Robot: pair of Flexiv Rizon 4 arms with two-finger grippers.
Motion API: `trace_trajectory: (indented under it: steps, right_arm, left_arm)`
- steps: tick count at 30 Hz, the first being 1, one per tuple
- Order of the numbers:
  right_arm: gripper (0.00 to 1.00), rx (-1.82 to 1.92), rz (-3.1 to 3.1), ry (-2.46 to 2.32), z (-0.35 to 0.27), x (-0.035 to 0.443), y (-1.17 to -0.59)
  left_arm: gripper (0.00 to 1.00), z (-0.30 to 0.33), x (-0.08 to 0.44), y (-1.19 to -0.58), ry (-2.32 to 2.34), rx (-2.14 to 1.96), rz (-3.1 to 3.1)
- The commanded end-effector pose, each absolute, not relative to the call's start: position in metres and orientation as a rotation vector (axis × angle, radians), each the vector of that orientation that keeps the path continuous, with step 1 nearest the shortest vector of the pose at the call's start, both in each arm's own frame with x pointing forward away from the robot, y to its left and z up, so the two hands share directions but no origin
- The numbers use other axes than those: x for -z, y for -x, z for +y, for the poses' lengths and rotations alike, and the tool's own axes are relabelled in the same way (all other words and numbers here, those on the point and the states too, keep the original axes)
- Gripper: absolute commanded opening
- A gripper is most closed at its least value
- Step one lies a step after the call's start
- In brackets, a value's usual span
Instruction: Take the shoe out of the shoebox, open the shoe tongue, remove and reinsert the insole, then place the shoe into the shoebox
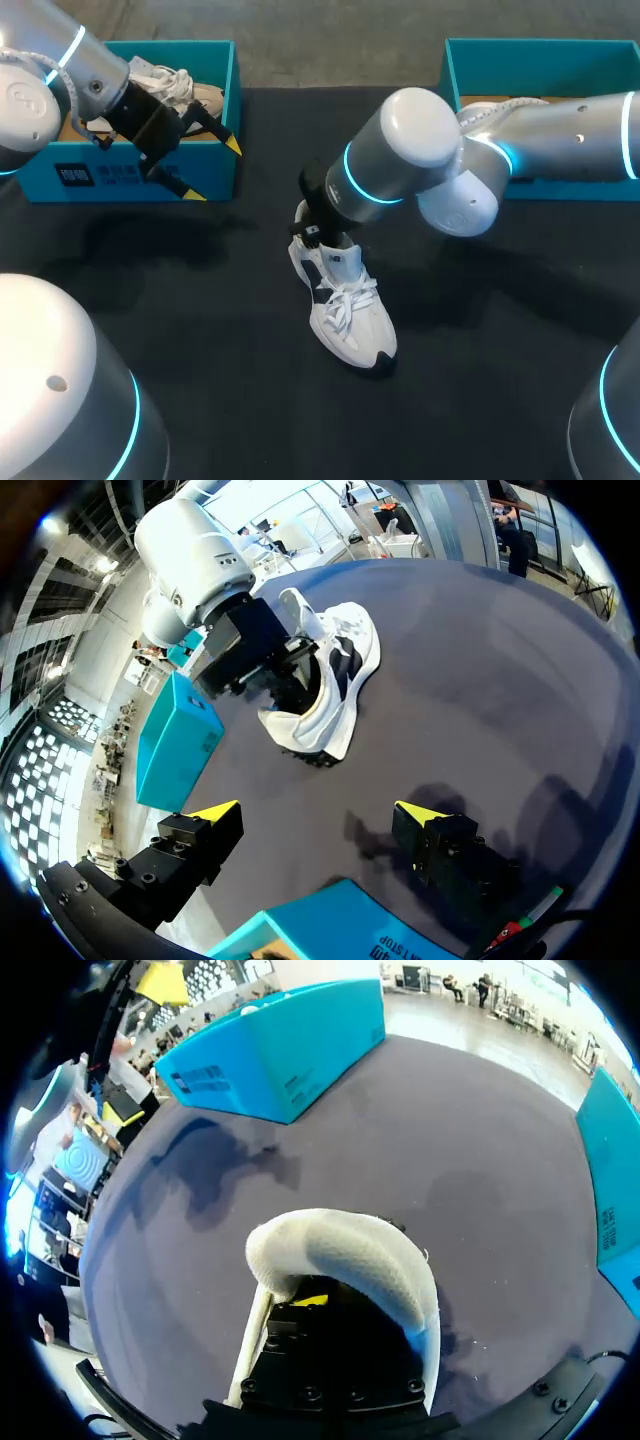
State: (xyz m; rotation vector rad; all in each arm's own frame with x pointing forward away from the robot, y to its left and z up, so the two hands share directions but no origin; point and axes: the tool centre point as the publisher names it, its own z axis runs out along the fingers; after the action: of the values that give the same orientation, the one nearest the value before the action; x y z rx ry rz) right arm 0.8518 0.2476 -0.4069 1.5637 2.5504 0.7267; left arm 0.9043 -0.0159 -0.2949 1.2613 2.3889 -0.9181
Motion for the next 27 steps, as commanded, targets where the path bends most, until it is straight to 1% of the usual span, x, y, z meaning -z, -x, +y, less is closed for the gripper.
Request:
trace_trajectory:
  steps: [1,5,14,27]
  right_arm:
    - [0.0,-0.658,2.538,-1.587,0.255,0.419,-0.848]
    - [0.0,-0.63,2.528,-1.612,0.251,0.422,-0.846]
    - [0.0,-0.638,2.476,-1.592,0.24,0.389,-0.838]
    - [0.0,-0.564,2.508,-1.616,0.226,0.367,-0.833]
  left_arm:
    - [1.0,-0.016,0.295,-0.904,-1.262,0.913,2.391]
    - [1.0,-0.016,0.295,-0.904,-1.262,0.913,2.391]
    - [1.0,-0.016,0.295,-0.904,-1.262,0.913,2.391]
    - [1.0,-0.016,0.295,-0.904,-1.262,0.913,2.391]
